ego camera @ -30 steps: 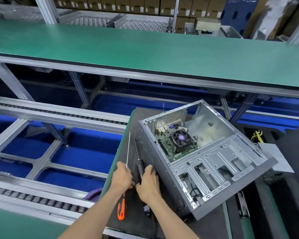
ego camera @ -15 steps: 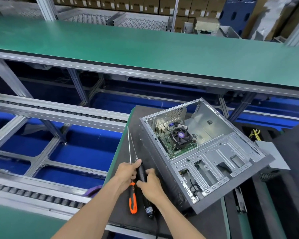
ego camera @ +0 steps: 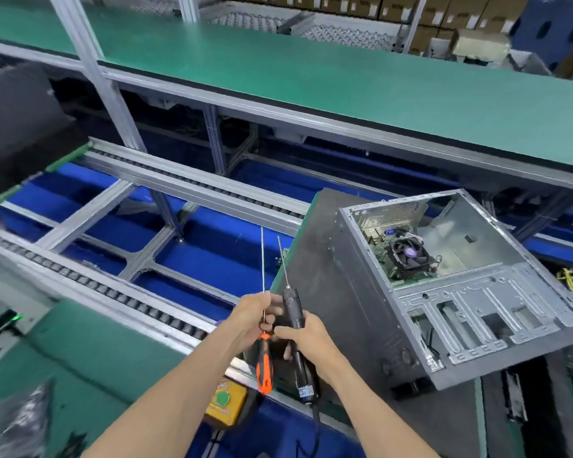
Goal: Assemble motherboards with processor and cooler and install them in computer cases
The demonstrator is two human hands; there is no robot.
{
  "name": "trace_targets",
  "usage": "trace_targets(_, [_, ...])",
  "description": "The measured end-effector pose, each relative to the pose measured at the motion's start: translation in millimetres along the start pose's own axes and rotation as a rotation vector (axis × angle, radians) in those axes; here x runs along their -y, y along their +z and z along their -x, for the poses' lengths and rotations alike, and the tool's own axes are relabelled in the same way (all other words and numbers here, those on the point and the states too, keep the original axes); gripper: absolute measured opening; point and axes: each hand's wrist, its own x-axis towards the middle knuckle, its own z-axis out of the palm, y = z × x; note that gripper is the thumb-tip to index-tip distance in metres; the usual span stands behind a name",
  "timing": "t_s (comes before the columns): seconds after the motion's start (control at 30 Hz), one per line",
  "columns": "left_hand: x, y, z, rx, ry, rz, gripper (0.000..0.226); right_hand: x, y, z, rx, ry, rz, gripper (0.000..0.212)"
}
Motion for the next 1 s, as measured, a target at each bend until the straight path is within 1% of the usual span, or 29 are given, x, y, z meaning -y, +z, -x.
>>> trace_targets(0.07, [4.4, -27.2, 5.3, -0.039, 0.009, -0.02, 0.034, -2.8, 14.7, 2.5, 0.012, 0.035, 0.049, 0.034])
trace_targets(0.2, [19.5, -76.8, 16.2, -0.115, 0.014, -0.045, 0.035, -12.2, 43.2, 6.0, 0.038, 0.083, 0.153, 0.046])
trace_targets(0.27, [27.5, -95.7, 23.3, -0.166, 0.004, -0.058, 0.034, -18.0, 56.8, 6.5, 0.033, 0.068, 0.236, 0.046])
trace_targets(0.37, [39.6, -120.8, 36.2, -0.229, -0.009, -0.07, 0.033, -27.4, 74.4, 5.6, -0.001, 0.019, 0.48, 0.048])
trace_targets(0.5, [57.3, -148.9, 55.1, -0.3, -0.009, -0.021, 0.032, -42.3, 94.3, 6.5, 0.036, -0.013, 0.741, 0.053])
trace_targets(0.6, [71.6, -161.1, 70.7, -0.382, -0.005, 0.026, 0.03, -57.2, 107.3, 12.4, 0.04, -0.033, 0.948, 0.048])
trace_targets(0.67, [80.1, -166.7, 79.1, -0.423, -0.006, 0.04, 0.031, -67.5, 114.3, 16.1, 0.059, -0.059, 1.013, 0.046])
trace_targets(0.7, [83.6, -168.4, 82.9, -0.44, -0.006, 0.042, 0.031, -72.3, 117.2, 16.2, 0.064, -0.075, 1.045, 0.048])
trace_targets(0.8, [92.5, -171.2, 95.0, -0.471, -0.012, 0.017, 0.034, -85.2, 123.4, 12.5, 0.051, -0.102, 1.117, 0.067])
trace_targets(0.83, [94.3, -171.4, 98.3, -0.474, -0.014, 0.01, 0.035, -87.7, 124.8, 11.8, 0.049, -0.108, 1.129, 0.068])
trace_targets(1.0, [97.7, -173.5, 100.3, -0.456, -0.003, -0.008, 0.036, -94.5, 130.8, 2.6, 0.02, -0.151, 1.181, 0.047])
